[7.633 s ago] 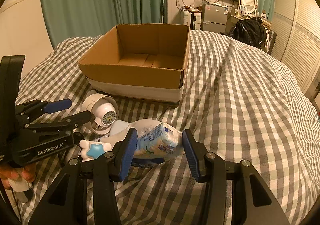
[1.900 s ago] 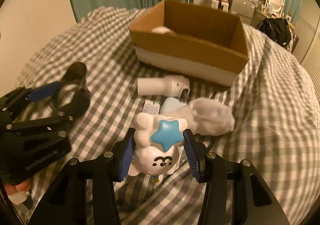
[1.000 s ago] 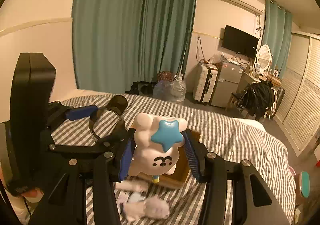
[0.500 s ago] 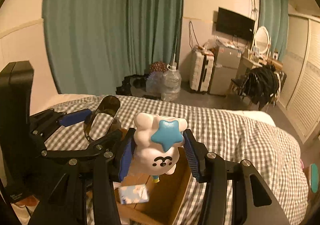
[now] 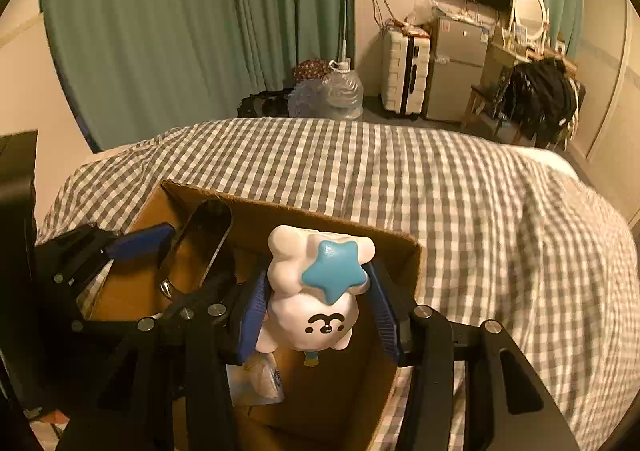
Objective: Organize objects
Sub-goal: 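Carry the sunglasses and star toy into the box and open both tools, then grasp the toothpaste tube with the left tool while the right tool grasps the white glove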
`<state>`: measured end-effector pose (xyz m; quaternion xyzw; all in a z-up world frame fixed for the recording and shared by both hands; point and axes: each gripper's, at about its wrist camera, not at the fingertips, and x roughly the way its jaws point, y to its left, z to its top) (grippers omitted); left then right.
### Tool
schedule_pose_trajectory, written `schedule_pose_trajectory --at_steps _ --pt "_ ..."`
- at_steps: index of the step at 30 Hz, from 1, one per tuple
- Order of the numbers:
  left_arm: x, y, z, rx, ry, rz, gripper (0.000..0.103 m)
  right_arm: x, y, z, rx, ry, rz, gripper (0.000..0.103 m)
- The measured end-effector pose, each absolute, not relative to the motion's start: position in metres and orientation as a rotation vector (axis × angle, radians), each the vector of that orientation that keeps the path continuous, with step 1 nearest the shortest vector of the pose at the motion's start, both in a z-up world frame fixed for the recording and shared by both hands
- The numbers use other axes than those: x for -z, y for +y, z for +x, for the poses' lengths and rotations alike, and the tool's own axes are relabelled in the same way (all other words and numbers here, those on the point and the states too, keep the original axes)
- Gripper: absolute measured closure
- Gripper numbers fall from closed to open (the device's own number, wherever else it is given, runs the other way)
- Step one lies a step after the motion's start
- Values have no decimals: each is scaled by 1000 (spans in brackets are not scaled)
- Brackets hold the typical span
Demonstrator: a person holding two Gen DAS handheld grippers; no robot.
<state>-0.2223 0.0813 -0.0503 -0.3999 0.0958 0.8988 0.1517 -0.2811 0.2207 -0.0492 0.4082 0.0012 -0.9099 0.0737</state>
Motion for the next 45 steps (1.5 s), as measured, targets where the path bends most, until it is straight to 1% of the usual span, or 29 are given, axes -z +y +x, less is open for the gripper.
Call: schedule_pose_trajectory --at_steps 3,4,5,6,7,8,14,15,19,25,29,32,35,40,45 --pt "48 78 -219 -2581 266 -1132 33 46 220 -276 2743 -15 1204 53" --pt "45 78 -219 -2585 263 -1125 28 43 219 -273 2749 -23 1191 43" --pt "43 76 -218 -2597 257 -1114 21 41 221 -271 2760 -35 1175 32" --pt "40 74 -217 -2610 248 -1100 18 36 224 -269 2779 -52 1150 30" --pt "38 71 -215 -2618 244 -1091 14 34 228 -267 2788 -61 1133 29" --pt "35 69 -213 -2633 240 -1077 14 29 231 -264 2799 -68 1113 29" --pt "8 56 -190 -2729 238 -1006 10 -6 233 -237 2859 -61 1005 20" --pt "2 53 -185 -2742 234 -988 10 -15 233 -228 2869 -57 970 20" --pt "-25 39 -147 -2816 209 -898 10 -41 227 -191 2904 -48 864 13" --pt "-46 28 -99 -2893 202 -878 10 -61 213 -138 2900 7 853 13" --pt "-45 21 -74 -2922 191 -926 10 -67 203 -109 2890 41 884 13" --pt "-36 20 -58 -2934 179 -976 10 -62 198 -93 2880 76 926 13" --pt "-18 21 -43 -2948 197 -1027 10 -45 196 -80 2857 104 997 13" --pt "22 30 -33 -2910 228 -1126 10 14 197 -76 2766 95 1181 13" --pt "64 34 -39 -2859 235 -1239 10 77 197 -90 2662 49 1368 13"
